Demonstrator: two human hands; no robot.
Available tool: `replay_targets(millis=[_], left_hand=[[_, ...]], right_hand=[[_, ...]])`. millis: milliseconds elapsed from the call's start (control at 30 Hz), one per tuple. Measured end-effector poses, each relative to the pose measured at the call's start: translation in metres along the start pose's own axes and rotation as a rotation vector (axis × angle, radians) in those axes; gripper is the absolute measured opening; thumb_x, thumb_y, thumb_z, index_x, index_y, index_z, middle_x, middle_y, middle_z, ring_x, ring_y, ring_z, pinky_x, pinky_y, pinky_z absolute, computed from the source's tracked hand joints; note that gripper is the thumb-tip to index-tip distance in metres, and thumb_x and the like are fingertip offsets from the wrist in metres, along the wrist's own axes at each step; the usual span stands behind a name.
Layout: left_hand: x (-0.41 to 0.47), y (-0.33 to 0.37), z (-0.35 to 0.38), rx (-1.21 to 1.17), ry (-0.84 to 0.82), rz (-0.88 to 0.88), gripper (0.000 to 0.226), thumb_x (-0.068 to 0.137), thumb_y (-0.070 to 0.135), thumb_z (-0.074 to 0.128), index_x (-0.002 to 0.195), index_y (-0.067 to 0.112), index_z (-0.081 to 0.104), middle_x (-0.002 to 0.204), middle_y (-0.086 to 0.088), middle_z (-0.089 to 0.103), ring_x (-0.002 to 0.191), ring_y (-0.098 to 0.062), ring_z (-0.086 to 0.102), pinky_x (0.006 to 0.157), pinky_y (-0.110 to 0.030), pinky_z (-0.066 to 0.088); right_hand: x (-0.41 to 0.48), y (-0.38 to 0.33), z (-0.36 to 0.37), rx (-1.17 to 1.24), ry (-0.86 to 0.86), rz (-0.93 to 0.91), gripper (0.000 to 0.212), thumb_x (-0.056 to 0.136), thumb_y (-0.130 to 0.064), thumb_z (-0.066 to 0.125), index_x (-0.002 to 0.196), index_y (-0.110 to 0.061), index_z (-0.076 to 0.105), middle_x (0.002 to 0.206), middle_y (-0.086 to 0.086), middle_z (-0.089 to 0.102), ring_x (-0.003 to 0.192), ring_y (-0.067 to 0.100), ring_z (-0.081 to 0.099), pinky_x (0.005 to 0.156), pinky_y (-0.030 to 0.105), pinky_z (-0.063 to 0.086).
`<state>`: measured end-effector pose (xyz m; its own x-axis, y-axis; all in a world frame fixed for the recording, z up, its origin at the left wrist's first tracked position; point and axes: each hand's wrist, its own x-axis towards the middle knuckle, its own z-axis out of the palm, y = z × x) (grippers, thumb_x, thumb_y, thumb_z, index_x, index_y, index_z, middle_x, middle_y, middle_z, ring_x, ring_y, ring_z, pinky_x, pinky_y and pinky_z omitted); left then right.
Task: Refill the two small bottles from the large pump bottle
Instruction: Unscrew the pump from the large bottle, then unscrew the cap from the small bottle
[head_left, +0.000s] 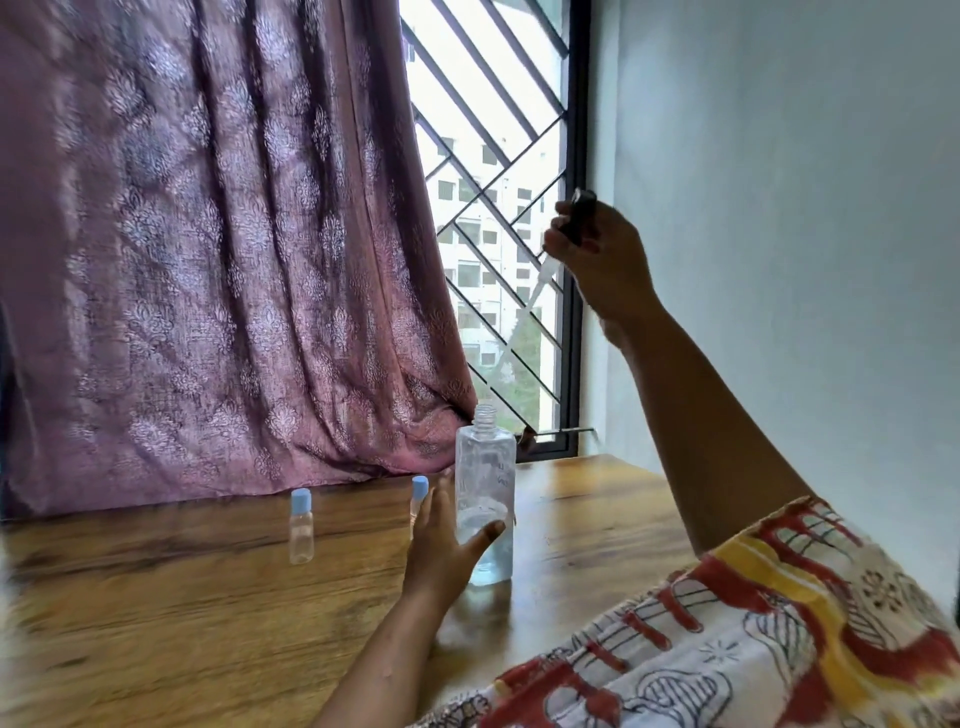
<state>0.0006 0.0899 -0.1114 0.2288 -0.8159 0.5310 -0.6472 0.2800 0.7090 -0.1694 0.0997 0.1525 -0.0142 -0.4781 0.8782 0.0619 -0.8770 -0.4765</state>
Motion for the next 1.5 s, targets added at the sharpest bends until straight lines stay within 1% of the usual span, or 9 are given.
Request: replay_targets(millis=[167, 267, 433, 600, 900, 1100, 1233, 1333, 1500], left_hand=[[-0.009, -0.004, -0.014, -0.034, 0.030, -0.053, 0.106, 0.063, 0.078, 0.058, 0.147, 0.026, 0.019, 0.156, -0.006, 0.020, 0.143, -0.025, 0.025, 0.112, -0.047, 0.032], [-0.013, -0.005, -0.023, 0.041, 0.044, -0.037, 0.088, 0.077, 0.050, 0.069, 0.145, 0.015, 0.027, 0.151, -0.010, 0.029, 0.139, -0.026, 0.030, 0.113, -0.040, 0.030], [-0.017, -0.010, -0.039, 0.120, 0.099, -0.070, 0.063, 0.078, 0.022, 0.072, 0.132, 0.008, 0.043, 0.140, -0.013, 0.039, 0.128, -0.028, 0.040, 0.104, -0.031, 0.034], [-0.015, -0.023, -0.054, 0.173, 0.065, -0.110, 0.049, 0.079, 0.024, 0.072, 0.122, 0.013, 0.052, 0.135, -0.009, 0.041, 0.124, -0.024, 0.042, 0.098, -0.028, 0.034], [-0.002, -0.035, -0.061, 0.225, -0.038, -0.109, 0.034, 0.079, 0.024, 0.072, 0.109, 0.014, 0.062, 0.130, -0.008, 0.043, 0.120, -0.021, 0.044, 0.095, -0.023, 0.033], [0.007, -0.045, -0.079, 0.268, -0.065, -0.096, 0.034, 0.081, 0.024, 0.070, 0.112, 0.014, 0.061, 0.131, -0.006, 0.043, 0.107, -0.012, 0.041, 0.086, -0.021, 0.028], [0.011, -0.059, -0.091, 0.299, -0.009, -0.126, 0.031, 0.080, 0.027, 0.070, 0.109, 0.018, 0.063, 0.127, -0.002, 0.048, 0.114, -0.017, 0.047, 0.086, -0.022, 0.027], [0.013, -0.067, -0.095, 0.276, 0.009, -0.137, 0.026, 0.078, 0.026, 0.071, 0.102, 0.019, 0.065, 0.120, -0.005, 0.056, 0.107, -0.019, 0.052, 0.095, -0.028, 0.037], [0.017, -0.070, -0.099, 0.285, 0.054, -0.115, 0.017, 0.077, 0.023, 0.065, 0.094, 0.022, 0.066, 0.109, -0.002, 0.063, 0.102, -0.022, 0.057, 0.103, -0.042, 0.039]], right_hand=[[-0.031, 0.014, -0.020, -0.274, 0.109, -0.144, 0.043, 0.074, -0.008, 0.072, 0.112, -0.012, 0.052, 0.089, -0.004, 0.065, 0.082, 0.008, 0.063, 0.082, 0.019, 0.049], [-0.070, 0.054, -0.025, -0.479, 0.122, -0.154, 0.046, 0.073, -0.004, 0.072, 0.112, -0.010, 0.049, 0.087, 0.007, 0.066, 0.075, 0.019, 0.064, 0.072, 0.029, 0.053], [-0.151, 0.128, -0.018, -0.645, 0.154, 0.169, 0.035, 0.072, -0.005, 0.072, 0.103, -0.005, 0.056, 0.091, 0.016, 0.061, 0.084, 0.034, 0.059, 0.071, 0.037, 0.048], [-0.206, 0.165, -0.013, -0.748, 0.073, 0.518, 0.021, 0.078, -0.005, 0.061, 0.099, -0.005, 0.060, 0.103, 0.020, 0.057, 0.094, 0.038, 0.057, 0.080, 0.036, 0.045], [-0.214, 0.175, -0.010, -0.947, -0.172, 0.697, 0.022, 0.082, -0.015, 0.053, 0.103, -0.007, 0.054, 0.114, 0.016, 0.053, 0.101, 0.036, 0.057, 0.082, 0.036, 0.045], [-0.216, 0.147, 0.000, -1.105, -0.238, 0.643, 0.036, 0.071, -0.023, 0.061, 0.106, -0.022, 0.052, 0.118, 0.005, 0.050, 0.114, 0.033, 0.045, 0.085, 0.037, 0.041], [-0.238, 0.104, 0.031, -1.056, -0.051, 0.253, 0.021, 0.069, -0.022, 0.061, 0.087, -0.021, 0.052, 0.091, 0.001, 0.061, 0.089, 0.031, 0.057, 0.070, 0.034, 0.042], [-0.248, 0.077, 0.078, -0.841, -0.121, 0.261, 0.013, 0.074, -0.024, 0.060, 0.084, -0.024, 0.050, 0.076, -0.003, 0.065, 0.072, 0.025, 0.062, 0.062, 0.030, 0.043], [-0.217, 0.102, 0.150, -0.743, -0.414, 0.377, 0.029, 0.080, -0.019, 0.052, 0.108, -0.016, 0.048, 0.117, 0.005, 0.055, 0.099, 0.034, 0.059, 0.078, 0.038, 0.046]])
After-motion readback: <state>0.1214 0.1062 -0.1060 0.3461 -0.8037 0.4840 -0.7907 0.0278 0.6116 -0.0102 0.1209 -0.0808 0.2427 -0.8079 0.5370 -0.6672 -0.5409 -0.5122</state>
